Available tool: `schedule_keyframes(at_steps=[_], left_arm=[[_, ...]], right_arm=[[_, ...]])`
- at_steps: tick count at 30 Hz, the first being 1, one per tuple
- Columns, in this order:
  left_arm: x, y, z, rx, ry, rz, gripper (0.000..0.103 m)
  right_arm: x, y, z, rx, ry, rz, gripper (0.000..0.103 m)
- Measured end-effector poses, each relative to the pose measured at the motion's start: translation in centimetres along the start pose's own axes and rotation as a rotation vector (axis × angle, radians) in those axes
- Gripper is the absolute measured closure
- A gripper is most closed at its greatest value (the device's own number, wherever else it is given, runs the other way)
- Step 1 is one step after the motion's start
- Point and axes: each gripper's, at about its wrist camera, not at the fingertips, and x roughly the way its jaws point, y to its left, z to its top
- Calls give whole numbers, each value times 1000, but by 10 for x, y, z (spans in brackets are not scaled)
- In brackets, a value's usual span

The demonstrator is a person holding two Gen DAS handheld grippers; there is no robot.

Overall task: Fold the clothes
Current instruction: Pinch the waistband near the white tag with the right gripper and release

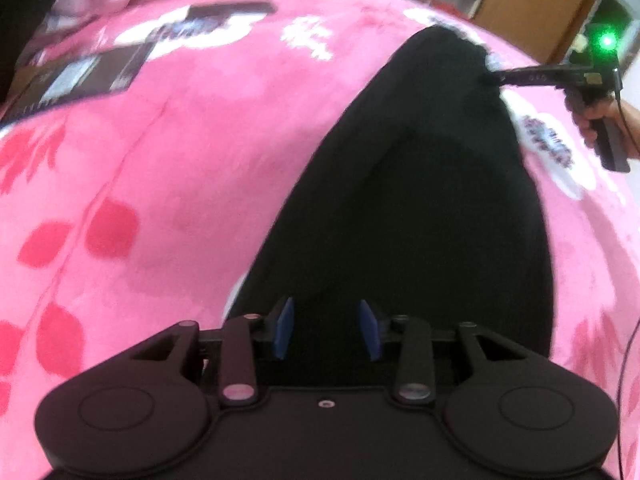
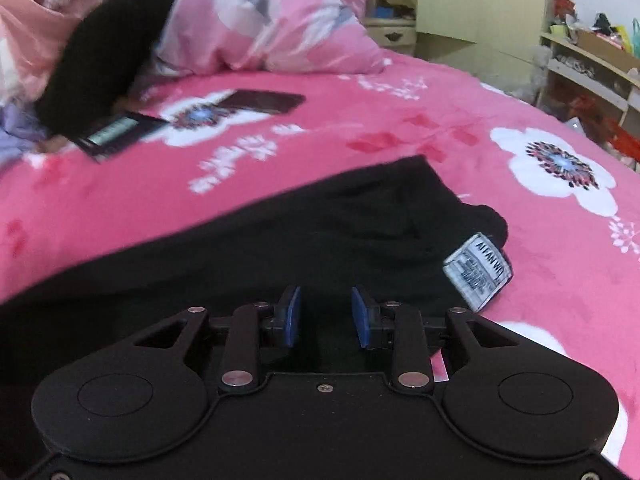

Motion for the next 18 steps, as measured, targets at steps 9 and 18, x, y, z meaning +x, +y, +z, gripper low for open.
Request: schedule_keyframes(at_steps=[9, 18], left_arm=[[-3, 8, -2, -14, 1, 33, 69], [-4, 10, -2, 2, 4, 27, 69]], right_arm=[[-6, -62, 19, 298, -135, -69, 74], [3, -82, 20, 213, -45, -155, 61]])
